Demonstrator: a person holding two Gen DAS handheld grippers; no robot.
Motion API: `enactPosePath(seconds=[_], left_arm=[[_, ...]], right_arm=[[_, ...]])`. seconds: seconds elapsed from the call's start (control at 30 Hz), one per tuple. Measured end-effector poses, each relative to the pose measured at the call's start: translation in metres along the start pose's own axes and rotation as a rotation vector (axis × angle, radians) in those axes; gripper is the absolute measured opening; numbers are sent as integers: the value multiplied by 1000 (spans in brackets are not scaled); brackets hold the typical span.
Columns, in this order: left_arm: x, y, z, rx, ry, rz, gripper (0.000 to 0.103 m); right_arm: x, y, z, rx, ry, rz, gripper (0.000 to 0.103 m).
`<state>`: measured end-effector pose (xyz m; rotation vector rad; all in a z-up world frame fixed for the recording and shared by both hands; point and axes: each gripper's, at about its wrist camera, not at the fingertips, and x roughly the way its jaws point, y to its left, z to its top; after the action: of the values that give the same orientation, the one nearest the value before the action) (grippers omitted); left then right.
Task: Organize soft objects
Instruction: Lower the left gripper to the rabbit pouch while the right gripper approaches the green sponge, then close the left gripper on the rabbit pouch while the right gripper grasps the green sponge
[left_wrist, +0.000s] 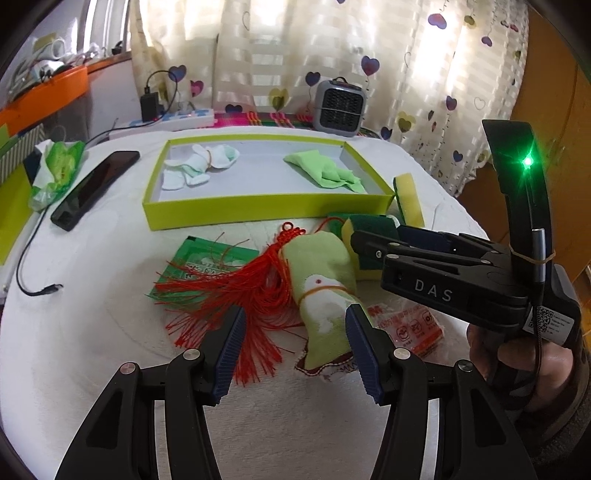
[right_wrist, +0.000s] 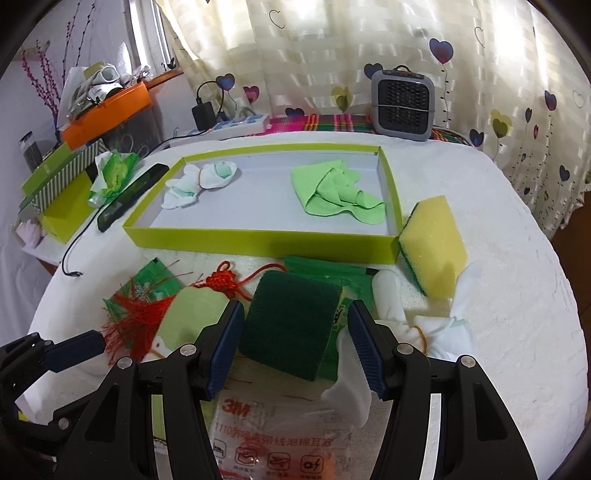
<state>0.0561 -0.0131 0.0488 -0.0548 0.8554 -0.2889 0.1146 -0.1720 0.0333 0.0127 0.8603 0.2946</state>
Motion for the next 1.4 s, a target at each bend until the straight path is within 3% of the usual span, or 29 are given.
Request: enactPosePath(seconds=[0.1,0.2,0.27,0.33,0.43,0.67,0.83,0.9,1.33,1.4], left_arm=[[1,-1,2,-4,3,-22,58],[4,-3,4,-3,13,-35,58],[5,-5,5,2,17,-34,58],[6,-8,6,10,17,-35,58],[11,-11,9,15,24,-30,58],[24,-19,9,35,75,-12,58],[31,-20,8,28,89,5,58],[34,-19,9,16,97,13,58],[40,-12,9,-9,105,21,57],[41,-12,10,-7,105,13,54]], right_arm=[[-1,-3,0,14,-1,8,50],[-2,-5,0,25,-5,17,48],[-4,-6,-1,29,-11,18,34],[-7,-8,-1,38,-24,21,28],[-9,-12,-1,47,-22,35,27],[-6,-16,0,76,-25,81,28],[-5,-13,1,63,-16,119,54],[-6,-9,1,44,-20,124,56],[12,-6,4,39,37,69,57],[12,-6,4,36,32,65,56]])
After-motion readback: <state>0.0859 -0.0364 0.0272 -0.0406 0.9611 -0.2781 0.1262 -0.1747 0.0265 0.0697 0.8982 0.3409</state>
